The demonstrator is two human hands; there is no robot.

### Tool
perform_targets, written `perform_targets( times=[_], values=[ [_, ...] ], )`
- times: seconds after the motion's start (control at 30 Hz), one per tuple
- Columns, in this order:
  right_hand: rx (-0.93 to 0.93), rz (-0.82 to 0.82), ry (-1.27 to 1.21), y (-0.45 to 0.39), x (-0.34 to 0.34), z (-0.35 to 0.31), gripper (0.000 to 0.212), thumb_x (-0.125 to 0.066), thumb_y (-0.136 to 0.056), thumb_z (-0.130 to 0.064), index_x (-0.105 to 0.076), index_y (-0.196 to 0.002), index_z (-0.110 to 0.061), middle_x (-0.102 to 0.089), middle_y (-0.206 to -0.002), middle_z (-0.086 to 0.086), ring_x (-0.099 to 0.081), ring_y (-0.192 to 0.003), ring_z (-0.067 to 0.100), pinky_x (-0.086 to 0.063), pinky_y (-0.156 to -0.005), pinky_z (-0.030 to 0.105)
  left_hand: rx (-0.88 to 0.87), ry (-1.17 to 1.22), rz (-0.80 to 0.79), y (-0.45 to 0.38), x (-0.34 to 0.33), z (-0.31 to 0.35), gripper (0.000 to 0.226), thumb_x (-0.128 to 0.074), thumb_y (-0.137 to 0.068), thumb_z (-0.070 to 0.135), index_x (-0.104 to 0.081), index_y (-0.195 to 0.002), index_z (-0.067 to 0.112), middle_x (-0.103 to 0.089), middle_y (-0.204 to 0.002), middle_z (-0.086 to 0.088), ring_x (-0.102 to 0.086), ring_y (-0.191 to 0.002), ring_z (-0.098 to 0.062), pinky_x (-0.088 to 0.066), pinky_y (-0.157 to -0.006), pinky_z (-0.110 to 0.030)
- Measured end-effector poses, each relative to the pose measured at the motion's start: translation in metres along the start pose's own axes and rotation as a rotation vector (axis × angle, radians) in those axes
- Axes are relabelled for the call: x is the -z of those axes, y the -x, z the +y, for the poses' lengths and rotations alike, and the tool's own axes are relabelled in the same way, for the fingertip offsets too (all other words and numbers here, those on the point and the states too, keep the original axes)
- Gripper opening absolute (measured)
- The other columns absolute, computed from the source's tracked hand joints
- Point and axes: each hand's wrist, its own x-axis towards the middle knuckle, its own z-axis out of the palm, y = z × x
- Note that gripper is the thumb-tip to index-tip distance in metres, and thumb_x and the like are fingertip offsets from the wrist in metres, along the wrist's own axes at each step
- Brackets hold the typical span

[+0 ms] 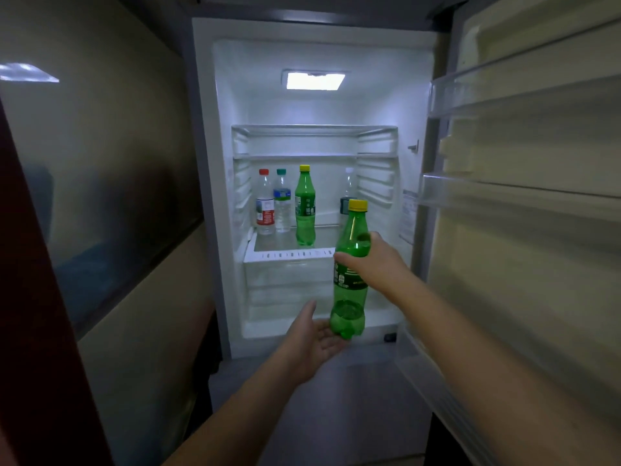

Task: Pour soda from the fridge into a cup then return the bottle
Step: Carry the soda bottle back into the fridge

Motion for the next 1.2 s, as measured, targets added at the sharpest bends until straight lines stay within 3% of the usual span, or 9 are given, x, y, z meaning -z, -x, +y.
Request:
perform_targets(
  times=[0.13, 0.3, 0.47, 0.6, 0.9, 1.03, 1.2],
  values=[
    [-0.015, 0.038, -0.018, -0.028, -0.012, -0.004, 0.056, -0.074, -0.079, -0.042, -0.048, -0.123, -0.02, -0.058, -0.111, -0.002, -0.054, -0.096, 0.014, -0.045, -0.078, 0.029, -0.006, 0.04, -0.02, -0.027, 0.004, 0.02, 0.067, -0.036, -0.1, 0.051, -0.048, -0.129, -0.008, -0.062, -0.121, -0.027, -0.062, -0.109, -0.036, -0.054, -0.085, -0.039],
    [-0.006, 0.057, -0.048, -0.067, -0.023, -0.003, 0.059, -0.075, -0.078, -0.039, -0.049, -0.126, -0.018, -0.061, -0.118, 0.001, -0.055, -0.097, 0.013, -0.046, -0.077, 0.028, -0.052, 0.094, -0.033, -0.059, 0.002, 0.041, 0.056, -0.039, -0.1, 0.049, -0.052, -0.12, -0.001, -0.061, -0.12, -0.027, -0.061, -0.111, -0.037, -0.051, -0.092, -0.041],
    [-0.001, 0.085, -0.091, -0.112, -0.03, 0.002, 0.056, -0.075, -0.078, -0.04, -0.048, -0.122, -0.021, -0.059, -0.104, -0.005, -0.057, -0.089, 0.013, -0.044, -0.062, 0.023, -0.066, 0.096, -0.052, -0.098, -0.003, 0.064, 0.055, -0.038, -0.101, 0.049, -0.054, -0.111, -0.002, -0.059, -0.118, -0.027, -0.063, -0.106, -0.037, -0.053, -0.09, -0.041],
    [-0.011, 0.104, -0.133, -0.155, -0.035, 0.008, 0.059, -0.075, -0.077, -0.04, -0.047, -0.126, -0.021, -0.06, -0.111, -0.001, -0.059, -0.096, 0.018, -0.051, -0.079, 0.033, -0.109, 0.086, -0.045, -0.133, -0.008, 0.087, 0.063, -0.039, -0.099, 0.053, -0.056, -0.118, -0.005, -0.061, -0.12, -0.026, -0.065, -0.104, -0.036, -0.056, -0.082, -0.038],
    [-0.103, 0.164, -0.178, -0.246, -0.037, 0.01, 0.074, -0.074, -0.078, -0.039, -0.033, -0.135, -0.016, -0.054, -0.121, 0.007, -0.056, -0.102, 0.025, -0.049, -0.084, 0.037, -0.161, 0.064, -0.004, -0.199, -0.03, 0.142, 0.064, -0.041, -0.098, 0.054, -0.053, -0.12, -0.005, -0.06, -0.117, -0.024, -0.064, -0.099, -0.034, -0.055, -0.085, -0.04],
    [-0.081, 0.159, -0.19, -0.27, -0.041, 0.008, 0.063, -0.074, -0.076, -0.034, -0.037, -0.124, -0.017, -0.056, -0.102, 0.004, -0.059, -0.091, 0.024, -0.053, -0.079, 0.038, -0.235, 0.073, 0.014, -0.224, -0.037, 0.16, 0.061, -0.04, -0.098, 0.054, -0.049, -0.13, 0.003, -0.059, -0.122, -0.02, -0.064, -0.101, -0.033, -0.056, -0.085, -0.039],
    [-0.005, 0.12, -0.231, -0.284, -0.05, 0.016, 0.06, -0.077, -0.074, -0.028, -0.042, -0.121, -0.018, -0.058, -0.101, 0.004, -0.056, -0.074, 0.01, -0.047, -0.067, 0.03, -0.276, 0.066, 0.032, -0.251, -0.033, 0.168, 0.06, -0.042, -0.098, 0.053, -0.052, -0.128, 0.002, -0.064, -0.118, -0.019, -0.066, -0.104, -0.032, -0.056, -0.086, -0.039]
  ],
)
